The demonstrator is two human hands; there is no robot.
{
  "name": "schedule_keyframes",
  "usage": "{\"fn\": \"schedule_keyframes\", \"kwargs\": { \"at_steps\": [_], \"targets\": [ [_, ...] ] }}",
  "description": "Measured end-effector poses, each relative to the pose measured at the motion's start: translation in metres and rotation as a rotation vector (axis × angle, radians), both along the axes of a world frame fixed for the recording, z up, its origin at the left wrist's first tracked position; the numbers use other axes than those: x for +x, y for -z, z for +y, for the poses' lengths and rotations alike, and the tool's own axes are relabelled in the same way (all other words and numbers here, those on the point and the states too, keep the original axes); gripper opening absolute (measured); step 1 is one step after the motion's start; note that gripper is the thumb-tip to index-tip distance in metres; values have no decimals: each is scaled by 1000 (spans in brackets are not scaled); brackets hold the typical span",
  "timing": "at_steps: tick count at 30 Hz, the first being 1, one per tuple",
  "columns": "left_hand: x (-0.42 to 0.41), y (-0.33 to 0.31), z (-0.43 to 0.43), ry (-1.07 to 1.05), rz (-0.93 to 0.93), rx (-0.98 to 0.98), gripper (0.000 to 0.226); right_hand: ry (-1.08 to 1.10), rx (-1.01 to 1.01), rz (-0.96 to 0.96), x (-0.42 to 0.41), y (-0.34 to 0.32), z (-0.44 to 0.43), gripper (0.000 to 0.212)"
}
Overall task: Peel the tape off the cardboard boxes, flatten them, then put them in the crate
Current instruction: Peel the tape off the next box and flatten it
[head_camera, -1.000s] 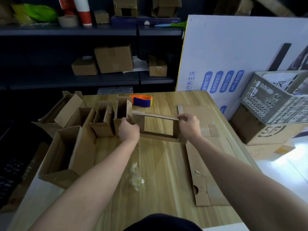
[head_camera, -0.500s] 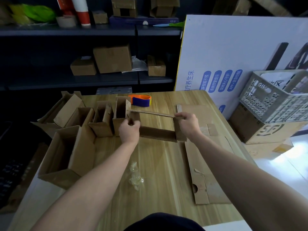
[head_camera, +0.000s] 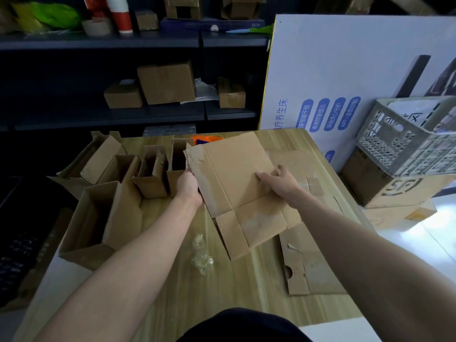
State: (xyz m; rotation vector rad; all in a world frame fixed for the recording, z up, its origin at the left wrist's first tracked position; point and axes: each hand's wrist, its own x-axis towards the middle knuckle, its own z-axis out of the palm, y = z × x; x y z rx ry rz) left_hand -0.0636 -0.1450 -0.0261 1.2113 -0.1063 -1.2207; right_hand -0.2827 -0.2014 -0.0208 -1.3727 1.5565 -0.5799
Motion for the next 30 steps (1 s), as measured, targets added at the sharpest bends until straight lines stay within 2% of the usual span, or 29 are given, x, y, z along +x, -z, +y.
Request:
{"fn": "schedule_keyframes", "kwargs": {
  "at_steps": [1, 4, 7, 10, 14, 18, 21, 25, 30],
  "targets": [
    [0, 0, 0, 5, -37, 51, 25, -4, 27, 14, -5, 1, -1, 82],
    [-2, 6, -2, 105, -134, 182, 26, 40, 87, 46, -19, 9, -3, 48],
    [-17, 16, -3, 353, -179, 291, 38, 161, 67, 108, -29, 21, -4, 48],
    [-49, 35, -1, 611, -358, 384, 34, 163, 28, 260, -43, 30, -1, 41],
    [-91, 57, -6, 687, -571, 411, 38, 221, 25, 313, -84, 45, 3, 38],
    [-140, 73, -12, 813, -656, 415, 47, 265, 113, 405, -133, 65, 8, 38],
    [-179, 88, -14, 881, -729, 426, 62, 295, 188, 427, -166, 83, 14, 39],
    [-214, 105, -14, 981, -804, 488, 45, 283, 261, 458, -196, 99, 17, 42],
    [-232, 120, -20, 982, -920, 547, 40, 220, 289, 470, -208, 112, 8, 30]
  ]
}}
